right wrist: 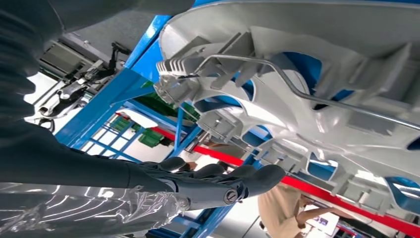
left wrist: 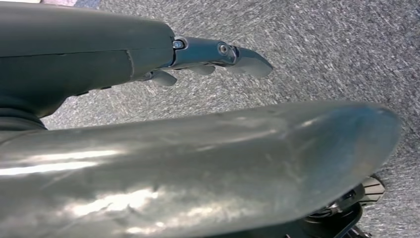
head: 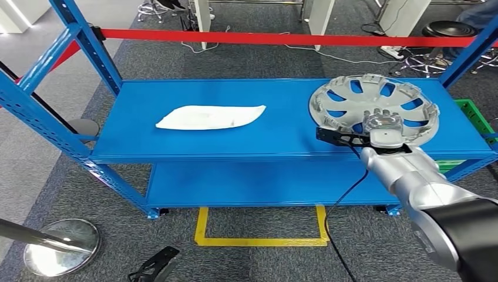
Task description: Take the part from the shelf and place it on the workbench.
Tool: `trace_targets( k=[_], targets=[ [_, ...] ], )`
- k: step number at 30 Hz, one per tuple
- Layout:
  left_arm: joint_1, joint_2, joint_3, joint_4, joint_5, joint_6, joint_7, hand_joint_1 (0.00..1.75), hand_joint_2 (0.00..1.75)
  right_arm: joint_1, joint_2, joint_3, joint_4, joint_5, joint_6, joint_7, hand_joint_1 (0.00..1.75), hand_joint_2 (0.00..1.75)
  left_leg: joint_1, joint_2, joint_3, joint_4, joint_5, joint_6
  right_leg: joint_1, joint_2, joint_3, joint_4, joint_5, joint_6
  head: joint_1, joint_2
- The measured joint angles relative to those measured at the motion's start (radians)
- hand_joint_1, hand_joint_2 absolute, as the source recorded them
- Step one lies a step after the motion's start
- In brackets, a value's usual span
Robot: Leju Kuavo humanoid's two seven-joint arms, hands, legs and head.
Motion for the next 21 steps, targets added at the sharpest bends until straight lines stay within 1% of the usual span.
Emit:
trace_targets(
  k=[9, 21],
  targets=[
    [-0.003, 0.000, -0.001, 0.000, -0.003, 0.000, 0.000, 0.00, 0.00, 0.001, -0.003, -0.014, 0.004, 0.002, 0.007, 0.001, 0.00, 1.75, 0.000, 0.000, 0.000, 0.000, 0.000, 0.000, 0.000, 0.000, 0.000, 0.000, 0.000, 0.000, 0.000, 0.000],
    [-0.003, 0.000, -0.001, 0.000, -0.002, -0.010, 0.004, 0.00, 0.00, 0.000, -0.002, -0.030, 0.004, 0.015, 0.001, -0.023, 0.00, 1.75, 0.000, 0.000, 0.000, 0.000, 0.000, 0.000, 0.000, 0.000, 0.000, 0.000, 0.000, 0.000, 0.000, 0.000]
  ],
)
